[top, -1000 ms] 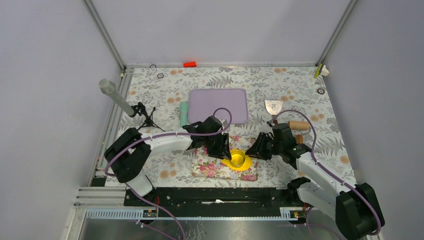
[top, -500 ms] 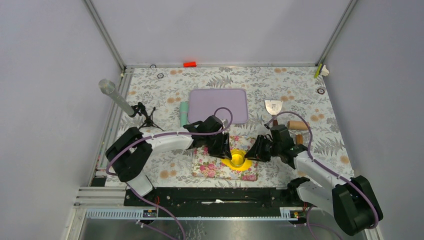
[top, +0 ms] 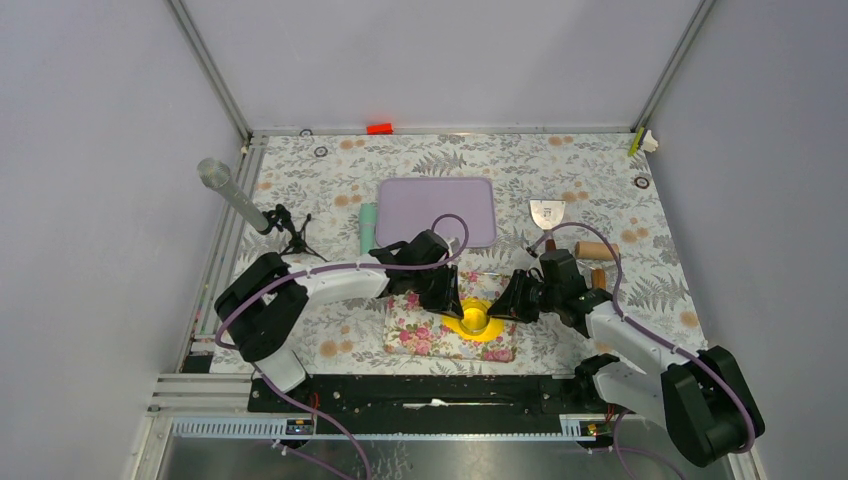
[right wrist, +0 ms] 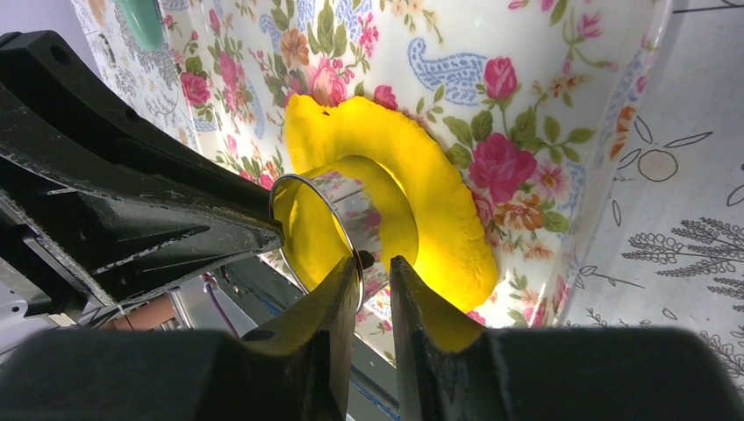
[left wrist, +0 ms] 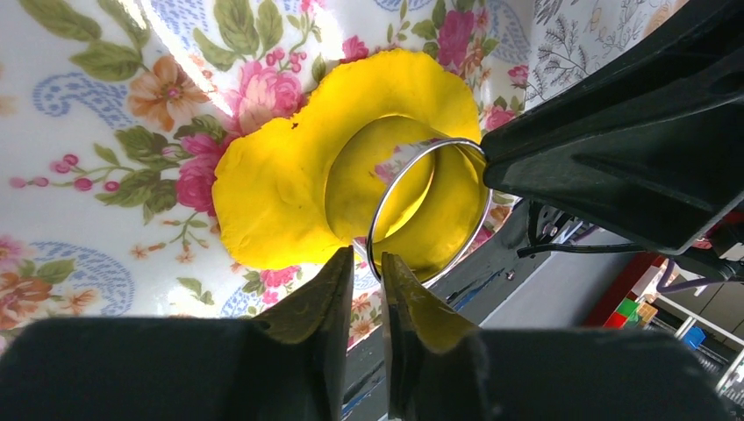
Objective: Roll out the dumpling wrappers from the dough
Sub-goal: Pick up the dumpling mold from the dumpling wrapper.
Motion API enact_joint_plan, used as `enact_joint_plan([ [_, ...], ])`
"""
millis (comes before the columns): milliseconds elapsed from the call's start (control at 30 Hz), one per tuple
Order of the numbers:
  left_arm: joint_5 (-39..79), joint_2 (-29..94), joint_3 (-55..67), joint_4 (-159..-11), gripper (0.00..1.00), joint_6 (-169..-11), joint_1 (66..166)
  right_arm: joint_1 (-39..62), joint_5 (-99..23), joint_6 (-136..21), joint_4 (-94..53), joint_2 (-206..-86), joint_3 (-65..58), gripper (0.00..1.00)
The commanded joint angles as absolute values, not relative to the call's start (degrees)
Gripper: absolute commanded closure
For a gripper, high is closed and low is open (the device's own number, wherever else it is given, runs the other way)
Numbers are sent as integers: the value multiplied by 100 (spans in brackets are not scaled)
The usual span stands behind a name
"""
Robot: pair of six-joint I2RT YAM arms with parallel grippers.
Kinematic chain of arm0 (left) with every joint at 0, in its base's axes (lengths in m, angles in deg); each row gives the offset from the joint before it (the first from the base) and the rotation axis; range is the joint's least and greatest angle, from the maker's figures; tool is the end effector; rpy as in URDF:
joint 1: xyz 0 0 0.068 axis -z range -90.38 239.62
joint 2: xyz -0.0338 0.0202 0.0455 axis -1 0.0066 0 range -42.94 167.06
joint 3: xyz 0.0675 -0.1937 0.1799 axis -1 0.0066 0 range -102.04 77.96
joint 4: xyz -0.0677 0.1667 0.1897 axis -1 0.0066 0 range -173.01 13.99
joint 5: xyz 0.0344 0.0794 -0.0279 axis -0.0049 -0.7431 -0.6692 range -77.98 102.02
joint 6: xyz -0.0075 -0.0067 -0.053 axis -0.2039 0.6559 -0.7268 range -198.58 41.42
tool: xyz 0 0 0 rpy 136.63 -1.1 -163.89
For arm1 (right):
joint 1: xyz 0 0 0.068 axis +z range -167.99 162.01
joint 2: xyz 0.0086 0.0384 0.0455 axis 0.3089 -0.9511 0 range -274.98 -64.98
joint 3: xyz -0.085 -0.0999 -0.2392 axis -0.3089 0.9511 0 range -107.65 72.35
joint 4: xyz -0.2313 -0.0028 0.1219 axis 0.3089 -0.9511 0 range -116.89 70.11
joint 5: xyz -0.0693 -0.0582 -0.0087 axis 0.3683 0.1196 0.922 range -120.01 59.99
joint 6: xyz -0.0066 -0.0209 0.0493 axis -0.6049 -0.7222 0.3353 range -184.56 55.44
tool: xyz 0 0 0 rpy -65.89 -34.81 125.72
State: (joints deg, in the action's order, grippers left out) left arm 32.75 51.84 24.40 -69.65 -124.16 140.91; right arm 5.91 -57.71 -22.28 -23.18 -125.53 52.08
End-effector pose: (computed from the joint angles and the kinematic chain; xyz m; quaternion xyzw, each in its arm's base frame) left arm 0.1954 -0.2638 0.1727 0.1013 0.9332 -0.3376 0.0702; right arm 0.1693 0.0931 0.1581 0.0493 0.8959 0.3933 0.2005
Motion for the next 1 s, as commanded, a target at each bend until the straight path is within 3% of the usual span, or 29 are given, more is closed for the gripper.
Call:
enact_joint_plan([
  [0, 3330, 5249, 2276, -7006, 84, -12385, 14100, 636, -5736, -2280, -2238, -12609, 5201, 74],
  [133, 3332, 5333, 2261, -6895, 100, -12368, 14104, 637, -5665, -2269, -2285, -12534, 5251, 79],
  [233, 3281, 5388, 2229, -6777, 100, -12341, 14098, 636, -5623, -2274, -2320, -12527, 5285, 84],
  [367, 3226, 5441, 2214, -6680, 100, -12293, 14098, 636, -5493, -2349, -2527, -12496, 5319, 100],
  [967, 2951, 6268, 2251, -6513, 100, -11465, 14084, 636, -5044, -2462, -2507, -12945, 5727, 100],
])
